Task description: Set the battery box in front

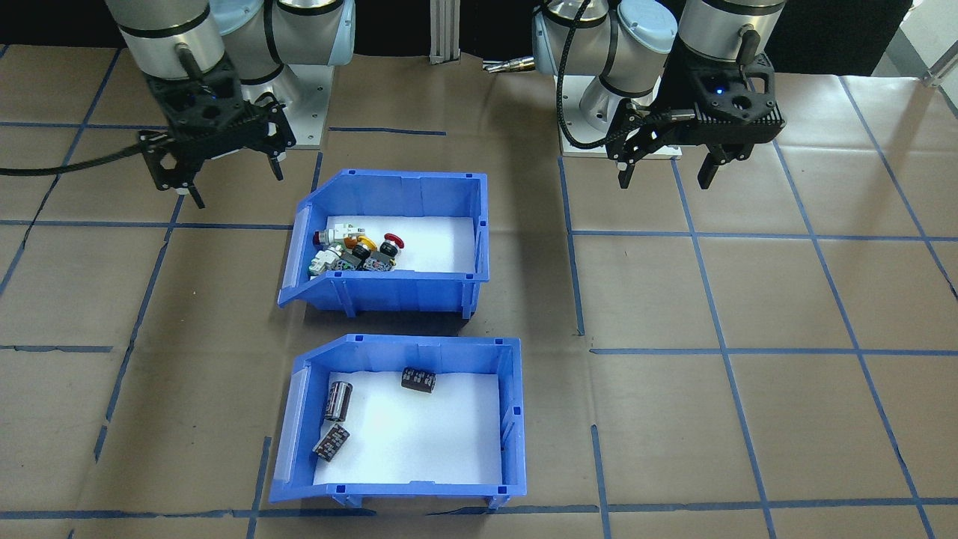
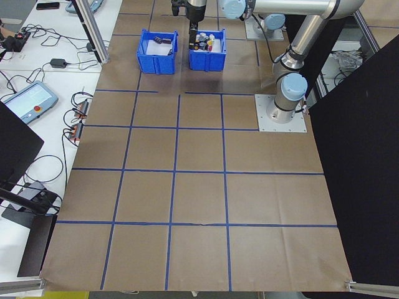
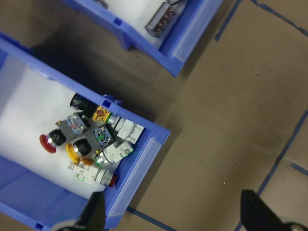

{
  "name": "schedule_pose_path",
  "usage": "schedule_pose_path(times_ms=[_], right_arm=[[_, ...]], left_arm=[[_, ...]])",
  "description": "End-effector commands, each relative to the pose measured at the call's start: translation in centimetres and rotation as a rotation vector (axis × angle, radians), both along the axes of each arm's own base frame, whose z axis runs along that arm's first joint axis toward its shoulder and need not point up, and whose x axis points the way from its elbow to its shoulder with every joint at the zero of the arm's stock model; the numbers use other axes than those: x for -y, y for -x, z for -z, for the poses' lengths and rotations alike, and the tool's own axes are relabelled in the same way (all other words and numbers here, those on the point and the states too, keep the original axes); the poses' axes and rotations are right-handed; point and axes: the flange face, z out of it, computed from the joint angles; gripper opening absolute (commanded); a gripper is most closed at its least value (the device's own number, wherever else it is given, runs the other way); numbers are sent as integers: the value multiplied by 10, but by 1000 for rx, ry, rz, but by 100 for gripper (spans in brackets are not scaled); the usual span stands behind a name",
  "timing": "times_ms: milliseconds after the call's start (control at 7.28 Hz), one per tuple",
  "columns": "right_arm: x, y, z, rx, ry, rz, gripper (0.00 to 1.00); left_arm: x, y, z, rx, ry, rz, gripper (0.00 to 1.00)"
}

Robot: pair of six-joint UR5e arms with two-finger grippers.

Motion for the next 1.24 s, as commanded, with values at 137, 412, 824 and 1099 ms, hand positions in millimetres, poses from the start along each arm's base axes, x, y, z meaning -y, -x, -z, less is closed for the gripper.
schedule_pose_path(times_ms=[137,412,824,1099], right_arm=[[17,15,-10,16,-33,491,100],[22,13,6,25,-78,625,100],[24,12,-2,21,-84,621,100],[36,13,1,13,-105,623,100]], left_arm=[[1,1,1,-2,-2,-1,100],[1,1,1,-2,-2,-1,100],[2,1,3,-3,-5,-8,100],[2,0,3,-1,-5,-18,100]])
